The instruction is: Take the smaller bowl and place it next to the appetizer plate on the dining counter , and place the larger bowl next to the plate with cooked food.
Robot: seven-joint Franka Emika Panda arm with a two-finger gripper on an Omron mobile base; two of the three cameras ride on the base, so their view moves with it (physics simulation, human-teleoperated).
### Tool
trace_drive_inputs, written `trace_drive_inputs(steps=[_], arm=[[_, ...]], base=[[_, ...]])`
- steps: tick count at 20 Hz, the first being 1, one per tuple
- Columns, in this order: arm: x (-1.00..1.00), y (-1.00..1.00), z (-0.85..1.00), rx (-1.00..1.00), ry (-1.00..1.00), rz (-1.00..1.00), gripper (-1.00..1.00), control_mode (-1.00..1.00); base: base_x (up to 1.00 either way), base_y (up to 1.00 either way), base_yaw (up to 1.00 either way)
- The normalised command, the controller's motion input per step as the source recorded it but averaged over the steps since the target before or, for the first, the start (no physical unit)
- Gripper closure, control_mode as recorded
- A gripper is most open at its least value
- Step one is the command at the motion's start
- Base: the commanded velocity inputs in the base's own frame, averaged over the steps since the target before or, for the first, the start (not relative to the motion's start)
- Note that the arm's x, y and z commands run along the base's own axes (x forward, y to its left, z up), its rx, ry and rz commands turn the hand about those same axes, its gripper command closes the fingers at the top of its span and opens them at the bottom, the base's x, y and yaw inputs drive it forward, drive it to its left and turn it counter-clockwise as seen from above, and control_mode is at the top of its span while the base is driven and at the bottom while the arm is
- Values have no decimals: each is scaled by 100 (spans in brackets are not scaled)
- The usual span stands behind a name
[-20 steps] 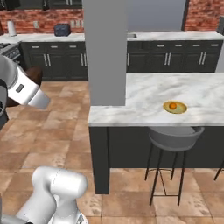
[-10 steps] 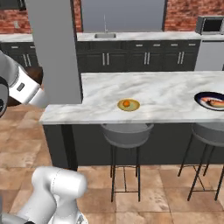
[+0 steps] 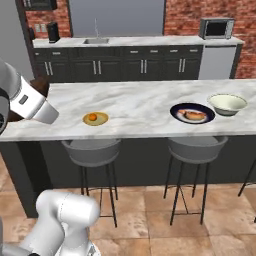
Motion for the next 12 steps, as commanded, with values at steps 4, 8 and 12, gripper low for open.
trace_drive_inputs(steps=[4,8,12], arm=[[0,0,0,0,0,0,100,100],[0,0,0,0,0,0,100,100],[0,0,0,0,0,0,100,100]], base=[[15,-52,-2],[40,-11,0],[44,0,0]])
